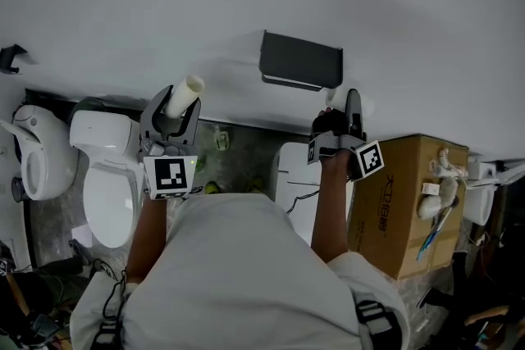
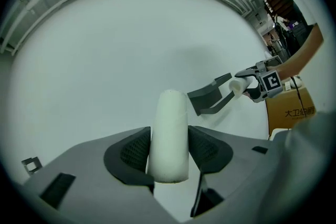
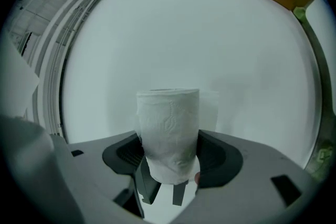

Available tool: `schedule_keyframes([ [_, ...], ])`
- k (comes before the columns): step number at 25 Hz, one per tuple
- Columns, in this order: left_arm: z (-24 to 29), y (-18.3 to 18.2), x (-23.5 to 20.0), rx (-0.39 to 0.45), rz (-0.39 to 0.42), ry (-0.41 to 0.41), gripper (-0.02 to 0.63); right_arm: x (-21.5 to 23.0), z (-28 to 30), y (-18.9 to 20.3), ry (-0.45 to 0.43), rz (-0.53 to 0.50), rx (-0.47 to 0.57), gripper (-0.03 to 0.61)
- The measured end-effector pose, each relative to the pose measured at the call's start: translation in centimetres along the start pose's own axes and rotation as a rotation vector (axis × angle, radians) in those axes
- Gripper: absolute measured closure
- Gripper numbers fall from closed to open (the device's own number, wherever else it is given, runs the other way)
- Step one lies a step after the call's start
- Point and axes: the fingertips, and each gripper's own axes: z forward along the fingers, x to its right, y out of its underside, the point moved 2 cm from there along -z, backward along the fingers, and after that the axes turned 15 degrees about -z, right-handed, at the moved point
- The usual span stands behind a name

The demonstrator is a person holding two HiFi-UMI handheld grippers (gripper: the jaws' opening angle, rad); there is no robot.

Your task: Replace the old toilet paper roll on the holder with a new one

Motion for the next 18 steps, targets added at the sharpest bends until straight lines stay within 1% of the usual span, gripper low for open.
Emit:
schedule_keyframes([
  [6,-1.9,1.7,-2.9,-0.024,-0.048,-0.067,0.379,0.0,0.7,2.7,0.016,0.009,-0.038,0.285],
  [14,-3.4,2.6,-4.1,-0.028,-0.061,-0.083,0.379,-0.7,1.2,5.8,0.013,0.021,-0.092,0.285],
  [18,-4.5,3.2,-5.0,-0.036,-0.073,-0.114,0.379,-0.7,1.4,7.8,0.015,0.035,-0.133,0.285],
])
